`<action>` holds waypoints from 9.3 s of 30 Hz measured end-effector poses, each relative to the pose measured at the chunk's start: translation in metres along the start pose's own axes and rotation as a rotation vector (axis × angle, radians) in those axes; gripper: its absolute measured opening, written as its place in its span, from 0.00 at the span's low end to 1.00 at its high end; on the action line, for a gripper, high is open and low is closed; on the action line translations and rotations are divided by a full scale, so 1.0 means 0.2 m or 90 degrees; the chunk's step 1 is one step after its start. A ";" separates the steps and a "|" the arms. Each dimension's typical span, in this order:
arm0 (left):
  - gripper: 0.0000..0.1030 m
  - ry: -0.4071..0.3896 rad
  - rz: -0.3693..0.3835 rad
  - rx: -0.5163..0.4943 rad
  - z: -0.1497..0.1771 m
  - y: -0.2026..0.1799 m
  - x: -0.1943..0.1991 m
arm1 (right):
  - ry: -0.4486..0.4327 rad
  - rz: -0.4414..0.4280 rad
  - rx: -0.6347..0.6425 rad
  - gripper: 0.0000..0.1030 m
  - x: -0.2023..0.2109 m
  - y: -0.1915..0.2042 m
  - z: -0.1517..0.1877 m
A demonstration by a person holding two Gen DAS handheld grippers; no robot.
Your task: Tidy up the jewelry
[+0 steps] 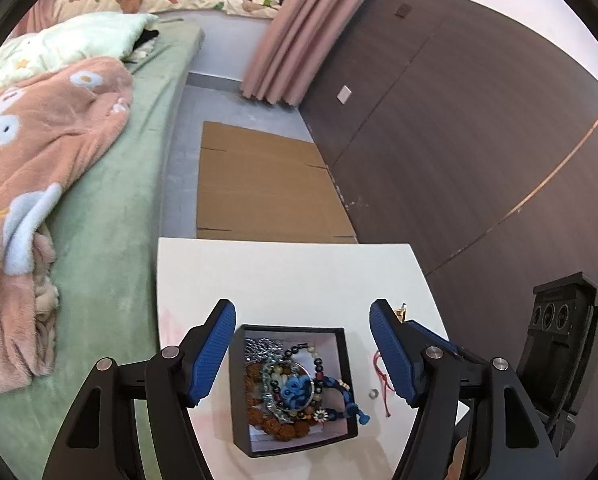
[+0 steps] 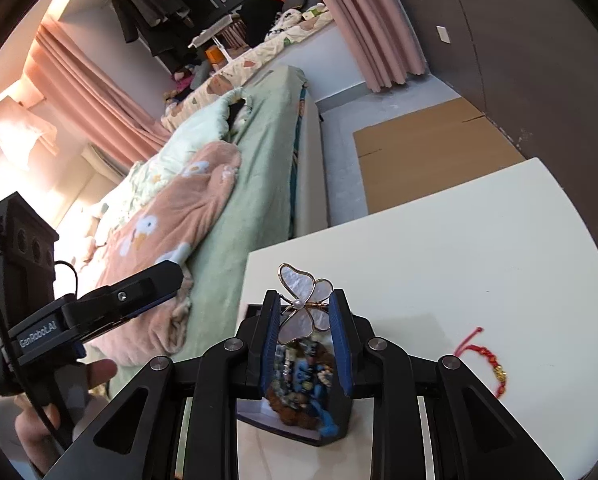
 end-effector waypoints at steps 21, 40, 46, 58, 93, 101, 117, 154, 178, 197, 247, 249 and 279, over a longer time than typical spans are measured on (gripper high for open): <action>0.69 -0.008 -0.013 0.002 0.00 -0.02 0.01 | 0.026 0.058 -0.011 0.67 0.15 -0.21 0.03; 0.60 0.044 0.009 -0.180 0.28 -0.49 -0.19 | 0.071 0.171 -0.033 0.67 0.37 -0.58 0.12; 0.48 0.086 0.006 -0.239 0.41 -0.58 -0.29 | 0.080 0.181 -0.028 0.67 0.43 -0.66 0.16; 0.25 0.172 -0.029 -0.326 0.64 -0.64 -0.49 | 0.112 0.208 -0.027 0.67 0.50 -0.82 0.23; 0.12 0.153 -0.052 -0.305 0.58 -0.60 -0.54 | 0.157 0.214 -0.021 0.59 0.27 -0.84 0.26; 0.12 0.098 -0.041 -0.286 0.44 -0.58 -0.38 | 0.177 0.235 0.008 0.43 0.09 -0.78 0.26; 0.12 0.057 -0.053 -0.234 0.31 -0.44 -0.25 | 0.201 0.239 0.030 0.02 0.03 -0.67 0.29; 0.12 0.052 -0.025 -0.160 0.29 -0.16 -0.13 | 0.223 0.278 -0.004 0.17 -0.06 -0.68 0.29; 0.63 0.058 -0.021 -0.089 0.22 -0.01 -0.11 | 0.008 0.057 0.039 0.08 0.18 -0.19 0.03; 0.63 0.043 -0.047 -0.062 0.18 0.08 -0.06 | 0.037 0.025 0.053 0.58 0.05 0.01 0.08; 1.00 -0.127 -0.087 -0.204 0.73 -0.35 0.49 | -0.056 0.183 0.101 1.00 0.97 -0.07 0.56; 1.00 -0.153 -0.076 -0.207 0.72 -0.37 0.53 | -0.064 0.184 0.100 1.00 0.98 -0.08 0.56; 1.00 -0.159 -0.101 -0.232 0.75 -0.40 0.53 | -0.096 0.178 0.083 1.00 1.05 -0.10 0.57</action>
Point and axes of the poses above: each gripper's, at about its wrist camera, not at the fingertips, and x roughly against the way its jaws point, y to its left, z to its underside, the point moved 8 cm from there along -x, roughly the way its jaws point, and after that the axes turned 3 degrees about -z, right-handed, at the moved point
